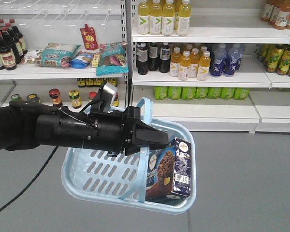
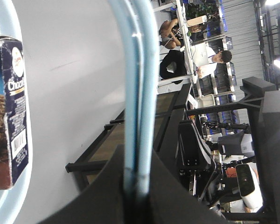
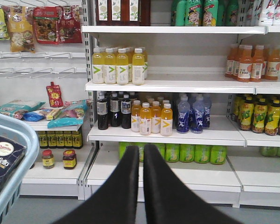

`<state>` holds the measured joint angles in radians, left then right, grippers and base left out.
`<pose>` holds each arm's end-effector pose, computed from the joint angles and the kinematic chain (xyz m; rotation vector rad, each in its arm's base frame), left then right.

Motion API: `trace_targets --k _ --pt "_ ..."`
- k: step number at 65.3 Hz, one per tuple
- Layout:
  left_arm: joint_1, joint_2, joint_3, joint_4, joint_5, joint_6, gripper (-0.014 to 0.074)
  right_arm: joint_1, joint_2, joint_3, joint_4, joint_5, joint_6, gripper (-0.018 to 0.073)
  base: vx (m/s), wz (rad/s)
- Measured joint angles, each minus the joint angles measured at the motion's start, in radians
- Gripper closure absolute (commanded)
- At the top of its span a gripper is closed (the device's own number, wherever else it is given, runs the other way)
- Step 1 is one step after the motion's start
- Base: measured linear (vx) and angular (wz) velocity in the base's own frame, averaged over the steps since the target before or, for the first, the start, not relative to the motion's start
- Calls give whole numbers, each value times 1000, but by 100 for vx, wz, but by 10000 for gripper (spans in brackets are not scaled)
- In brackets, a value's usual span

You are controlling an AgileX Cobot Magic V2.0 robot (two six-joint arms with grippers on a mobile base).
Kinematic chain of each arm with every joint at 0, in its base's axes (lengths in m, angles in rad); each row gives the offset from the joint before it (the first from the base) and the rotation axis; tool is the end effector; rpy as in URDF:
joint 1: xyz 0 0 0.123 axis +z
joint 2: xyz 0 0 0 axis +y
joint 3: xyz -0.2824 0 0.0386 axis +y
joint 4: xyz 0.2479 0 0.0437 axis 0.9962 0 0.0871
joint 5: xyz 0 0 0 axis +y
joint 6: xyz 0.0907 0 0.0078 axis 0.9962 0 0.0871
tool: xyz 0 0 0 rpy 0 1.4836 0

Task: Left arm holds basket, right arm returns cookies
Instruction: 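Hold the basket with the left gripper while driving toward the drink shelves, then hold the basket with the left gripper while turning past the desks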

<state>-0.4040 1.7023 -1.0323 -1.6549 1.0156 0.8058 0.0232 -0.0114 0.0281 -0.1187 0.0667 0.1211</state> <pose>0.2826 -0.2047 0.2573 0.1716 2.2927 -1.7869 0.0568 0.0006 0.1982 -0.0099 1.5665 0.0142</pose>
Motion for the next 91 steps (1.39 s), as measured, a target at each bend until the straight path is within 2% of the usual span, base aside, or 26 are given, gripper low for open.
trace_targets --k 47,91 --pt "1 0 0 0 -1 0 602 0 0 0 0 0 0 565 40 -15" --pt "1 0 0 -1 -7 0 602 0 0 0 0 0 0 565 26 -79"
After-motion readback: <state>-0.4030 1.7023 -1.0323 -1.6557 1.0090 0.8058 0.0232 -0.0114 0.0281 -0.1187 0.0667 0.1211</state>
